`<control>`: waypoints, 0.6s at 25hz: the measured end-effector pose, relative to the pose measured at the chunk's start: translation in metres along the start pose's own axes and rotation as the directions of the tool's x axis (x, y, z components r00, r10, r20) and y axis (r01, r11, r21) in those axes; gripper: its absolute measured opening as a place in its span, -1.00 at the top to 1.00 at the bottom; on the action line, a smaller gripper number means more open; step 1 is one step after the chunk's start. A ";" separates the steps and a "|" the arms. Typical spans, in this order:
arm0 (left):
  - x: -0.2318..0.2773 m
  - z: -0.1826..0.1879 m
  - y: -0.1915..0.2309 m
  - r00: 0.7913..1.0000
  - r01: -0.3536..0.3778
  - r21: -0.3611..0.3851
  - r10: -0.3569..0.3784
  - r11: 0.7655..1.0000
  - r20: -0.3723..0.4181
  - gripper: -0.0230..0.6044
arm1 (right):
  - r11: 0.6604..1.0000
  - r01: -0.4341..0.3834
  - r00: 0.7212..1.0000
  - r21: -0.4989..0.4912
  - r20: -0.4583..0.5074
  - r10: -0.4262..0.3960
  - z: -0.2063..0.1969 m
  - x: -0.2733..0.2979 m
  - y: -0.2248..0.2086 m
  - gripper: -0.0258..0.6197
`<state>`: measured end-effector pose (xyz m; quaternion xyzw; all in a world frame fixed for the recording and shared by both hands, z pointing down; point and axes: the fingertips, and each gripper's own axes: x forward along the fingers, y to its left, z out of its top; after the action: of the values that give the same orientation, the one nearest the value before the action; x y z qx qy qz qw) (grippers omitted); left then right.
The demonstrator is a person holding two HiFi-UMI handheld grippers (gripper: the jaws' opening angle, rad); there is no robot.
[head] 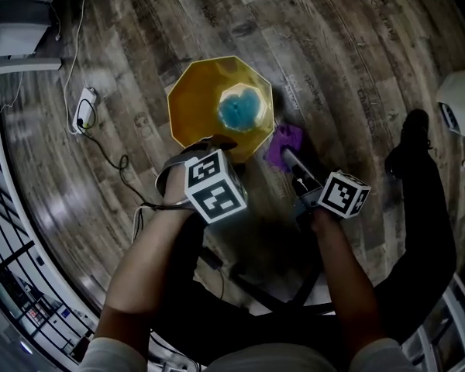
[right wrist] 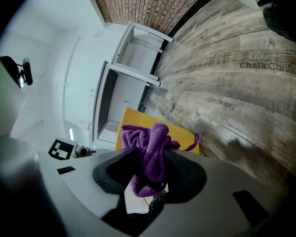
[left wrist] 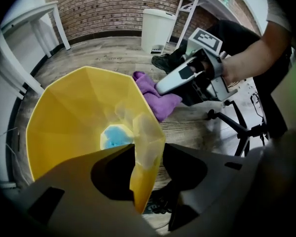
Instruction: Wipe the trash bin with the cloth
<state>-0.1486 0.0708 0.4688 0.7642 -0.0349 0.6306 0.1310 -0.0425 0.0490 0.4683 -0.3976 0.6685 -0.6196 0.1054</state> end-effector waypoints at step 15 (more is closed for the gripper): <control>0.001 0.021 -0.007 1.000 0.000 0.128 -0.004 0.992 0.030 0.85 | 0.997 -0.073 0.997 0.024 0.035 0.072 -0.001 0.013 0.028 0.42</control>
<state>-0.1267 0.0722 0.4656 0.7806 0.0045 0.6197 0.0818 -0.0627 0.0389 0.4473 -0.3822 0.6728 -0.6168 0.1444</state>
